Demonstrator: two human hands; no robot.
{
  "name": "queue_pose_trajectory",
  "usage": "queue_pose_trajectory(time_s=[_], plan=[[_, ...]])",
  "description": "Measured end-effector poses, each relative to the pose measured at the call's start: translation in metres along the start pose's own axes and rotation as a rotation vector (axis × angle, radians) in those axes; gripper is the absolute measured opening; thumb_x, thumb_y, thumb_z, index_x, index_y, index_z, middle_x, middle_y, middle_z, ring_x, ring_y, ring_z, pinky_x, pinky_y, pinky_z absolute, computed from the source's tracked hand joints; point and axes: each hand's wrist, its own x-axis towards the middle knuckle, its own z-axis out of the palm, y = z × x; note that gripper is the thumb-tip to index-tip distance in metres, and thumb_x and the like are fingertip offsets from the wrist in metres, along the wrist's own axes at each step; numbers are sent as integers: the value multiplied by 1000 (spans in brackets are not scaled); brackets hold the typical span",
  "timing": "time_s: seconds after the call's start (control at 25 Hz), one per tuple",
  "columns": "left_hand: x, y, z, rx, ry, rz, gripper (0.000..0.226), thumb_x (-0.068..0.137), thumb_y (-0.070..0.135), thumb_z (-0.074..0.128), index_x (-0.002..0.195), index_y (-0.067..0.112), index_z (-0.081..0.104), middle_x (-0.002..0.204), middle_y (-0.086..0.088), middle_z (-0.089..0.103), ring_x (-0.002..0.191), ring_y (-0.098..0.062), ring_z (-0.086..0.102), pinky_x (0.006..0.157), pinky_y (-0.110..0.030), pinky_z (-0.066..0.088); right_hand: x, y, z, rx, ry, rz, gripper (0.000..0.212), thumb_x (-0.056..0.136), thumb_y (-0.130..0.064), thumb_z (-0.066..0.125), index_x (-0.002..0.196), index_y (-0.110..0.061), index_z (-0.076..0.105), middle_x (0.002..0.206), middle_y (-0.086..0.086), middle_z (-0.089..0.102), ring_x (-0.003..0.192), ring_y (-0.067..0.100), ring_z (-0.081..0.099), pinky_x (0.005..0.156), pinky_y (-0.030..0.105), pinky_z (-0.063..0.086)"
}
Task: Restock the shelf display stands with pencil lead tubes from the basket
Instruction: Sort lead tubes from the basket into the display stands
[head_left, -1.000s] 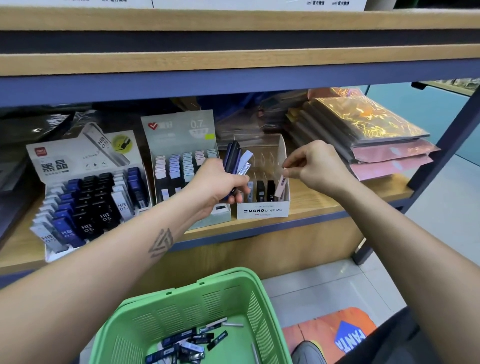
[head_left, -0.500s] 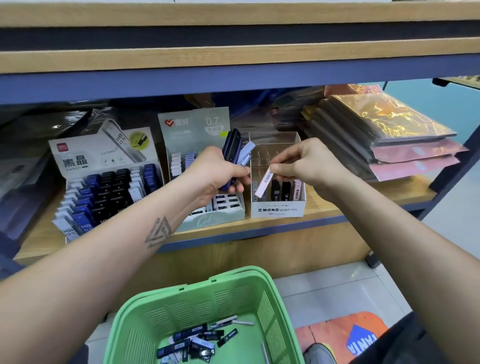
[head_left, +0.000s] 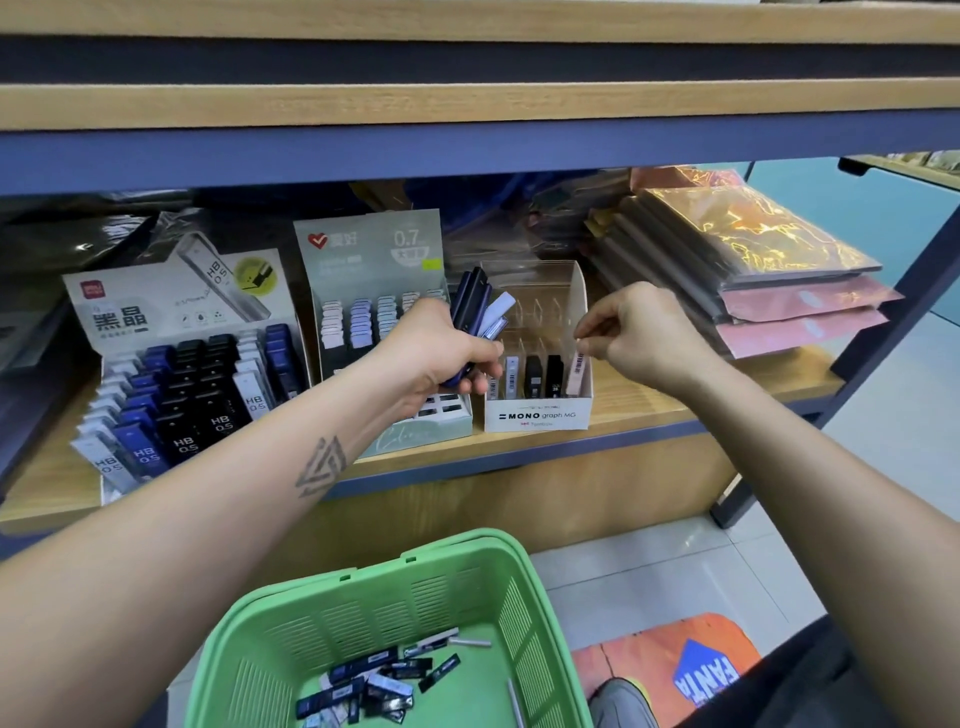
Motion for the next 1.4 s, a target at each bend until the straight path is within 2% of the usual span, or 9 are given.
queue_pose_trajectory(time_s=[0.16, 0.32, 0.56, 0.8, 0.92, 1.08, 1.16, 1.32, 1.4], plan=[[1, -2, 4, 12, -1, 4, 13, 92, -2, 67, 100, -9, 61, 80, -24, 71, 45, -17, 57, 39, -22, 42, -4, 7, 9, -55, 14, -1, 8, 85, -10, 79, 90, -17, 79, 80, -4, 68, 84, 16, 67, 78, 29, 54], [1, -3, 4, 21, -7, 12, 11, 92, -1, 67, 99, -8, 61, 82, -27, 72, 46, -18, 58, 40, -23, 42, -9, 13, 14, -111, -37, 2, 9, 84, -8, 80, 92, -13, 79, 87, 4, 73, 85, 21, 68, 83, 39, 58], [2, -5, 0, 13, -5, 11, 8, 92, -1, 67, 93, -4, 61, 84, -27, 73, 48, -20, 58, 40, -23, 41, -9, 7, 18, -118, -8, 24, 7, 85, -5, 77, 85, -12, 79, 83, 6, 73, 79, 20, 67, 76, 33, 56], [0, -9, -1, 17, -14, 10, 8, 91, -1, 69, 87, -1, 62, 80, -25, 73, 46, -18, 58, 39, -22, 41, -9, 5, 13, -159, 6, 48, 12, 86, -2, 75, 95, -9, 79, 91, 9, 73, 85, 22, 67, 77, 31, 54], [-1, -10, -1, 8, -13, 8, 8, 91, -1, 69, 87, -1, 62, 80, -24, 73, 46, -18, 58, 39, -22, 41, -8, 7, 6, -110, 19, 69, 16, 84, 2, 73, 95, -9, 79, 85, 6, 72, 83, 20, 66, 74, 27, 50], [-2, -11, -2, -44, -41, -20, 6, 91, -1, 69, 91, -3, 63, 80, -24, 72, 48, -18, 59, 41, -22, 43, -7, 0, 9, -66, 41, 60, 16, 86, 0, 70, 90, -13, 79, 86, 2, 72, 82, 15, 66, 74, 26, 52], [-2, -11, -3, -130, -83, -63, 6, 90, -2, 69, 94, -4, 64, 82, -24, 72, 50, -17, 61, 44, -22, 45, -4, -11, 15, 91, 51, 29, 14, 89, -6, 70, 96, -15, 78, 87, -2, 73, 81, 13, 68, 74, 25, 54], [-4, -12, -5, -259, -132, -116, 13, 91, -3, 67, 103, -7, 69, 86, -24, 74, 60, -20, 69, 46, -20, 49, 0, -32, 24, 725, -171, 73, 24, 90, -13, 73, 114, -12, 70, 85, 5, 77, 80, 16, 74, 70, 28, 59], [-6, -11, -7, -280, -157, -120, 19, 92, -2, 67, 110, -8, 68, 88, -26, 75, 68, -25, 75, 49, -21, 53, 2, -36, 28, 810, -197, 78, 21, 89, -6, 75, 110, -6, 71, 85, 12, 77, 78, 20, 74, 74, 30, 61]])
